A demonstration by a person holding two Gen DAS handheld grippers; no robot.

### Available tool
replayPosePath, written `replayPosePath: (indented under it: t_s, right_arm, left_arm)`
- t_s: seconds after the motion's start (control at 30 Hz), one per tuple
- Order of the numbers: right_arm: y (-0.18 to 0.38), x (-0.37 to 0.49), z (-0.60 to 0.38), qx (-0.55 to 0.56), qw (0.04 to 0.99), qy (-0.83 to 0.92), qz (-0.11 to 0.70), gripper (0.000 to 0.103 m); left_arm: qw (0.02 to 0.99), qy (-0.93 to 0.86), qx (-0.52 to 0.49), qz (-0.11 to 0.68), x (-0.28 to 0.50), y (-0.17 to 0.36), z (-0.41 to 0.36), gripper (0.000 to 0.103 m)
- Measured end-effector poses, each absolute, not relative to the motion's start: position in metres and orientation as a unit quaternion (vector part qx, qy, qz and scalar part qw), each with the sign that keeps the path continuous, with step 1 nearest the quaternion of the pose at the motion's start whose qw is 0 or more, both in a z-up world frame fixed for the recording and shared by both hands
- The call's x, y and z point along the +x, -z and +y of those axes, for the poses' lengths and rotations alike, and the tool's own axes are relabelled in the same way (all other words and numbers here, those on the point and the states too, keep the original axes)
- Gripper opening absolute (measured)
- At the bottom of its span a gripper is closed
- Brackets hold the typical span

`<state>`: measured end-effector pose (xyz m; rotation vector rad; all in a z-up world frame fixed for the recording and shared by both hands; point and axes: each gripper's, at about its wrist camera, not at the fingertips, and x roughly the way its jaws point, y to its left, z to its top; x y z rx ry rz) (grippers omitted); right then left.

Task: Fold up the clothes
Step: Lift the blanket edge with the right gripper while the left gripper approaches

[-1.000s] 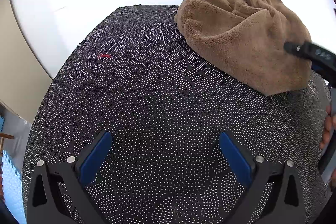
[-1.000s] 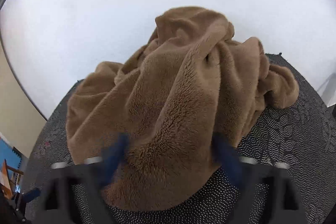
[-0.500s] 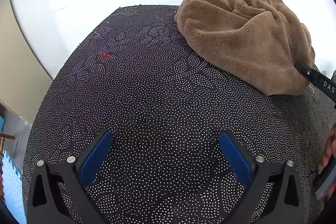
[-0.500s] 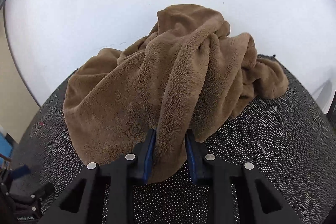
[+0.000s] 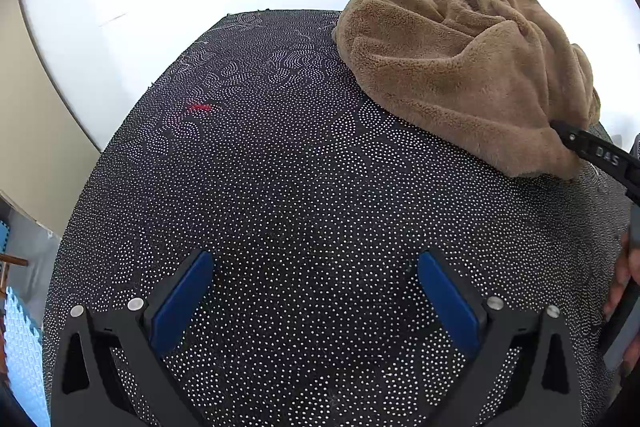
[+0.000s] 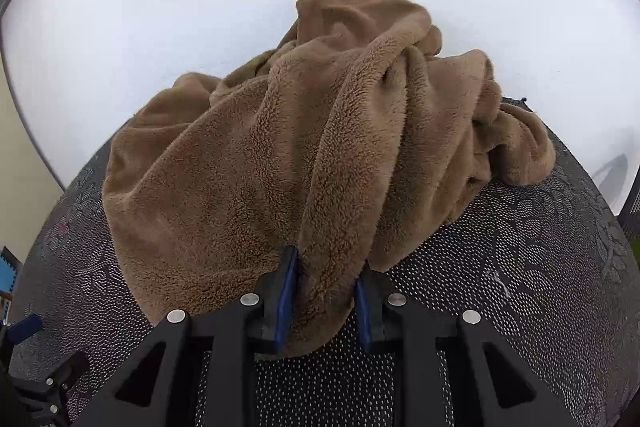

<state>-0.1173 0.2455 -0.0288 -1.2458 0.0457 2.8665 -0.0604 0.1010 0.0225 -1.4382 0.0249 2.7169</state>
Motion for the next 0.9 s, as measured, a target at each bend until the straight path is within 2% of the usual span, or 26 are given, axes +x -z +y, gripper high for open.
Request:
replayPosePath:
  t_s: [0.03,0.07,0.1,0.13,0.2,0.33,0.47,0.9]
  right_arm:
    - [0.031,-0.121,0.245,-0.406,0.009,-0.914,0.010,0.038]
    - [0.032,-0.124,0.245,-0.412,0.011,-0.911,0.006,0.052]
    - [0.033,-0.125,0.247,-0.415,0.015,-0.910,0.007,0.061]
    - [0.035,-0.127,0.250,-0.419,0.019,-0.908,0.011,0.065]
    - [0.039,-0.129,0.262,-0.430,0.021,-0.902,0.040,0.085]
    - [0.041,-0.130,0.278,-0.438,0.008,-0.896,0.075,0.101]
    - [0.043,-0.132,0.271,-0.453,0.022,-0.890,0.041,0.102]
    - [0.040,-0.121,0.280,-0.450,0.023,-0.892,0.041,0.102]
  left_arm:
    - [0.034,-0.883,-0.468,0.008,-0.060,-0.023,0.101,0.103]
    - [0.033,-0.883,-0.468,0.008,-0.060,-0.023,0.101,0.103]
    - [0.033,-0.883,-0.468,0.008,-0.060,-0.023,0.101,0.103]
    - [0.033,-0.883,-0.468,0.008,-0.060,-0.023,0.102,0.103]
    - [0.033,-0.883,-0.468,0.008,-0.059,-0.024,0.102,0.103]
    - [0.033,-0.883,-0.468,0.008,-0.058,-0.026,0.103,0.103]
    - [0.033,-0.883,-0.467,0.007,-0.057,-0.027,0.101,0.103]
    - [0.031,-0.883,-0.467,0.008,-0.056,-0.025,0.108,0.103]
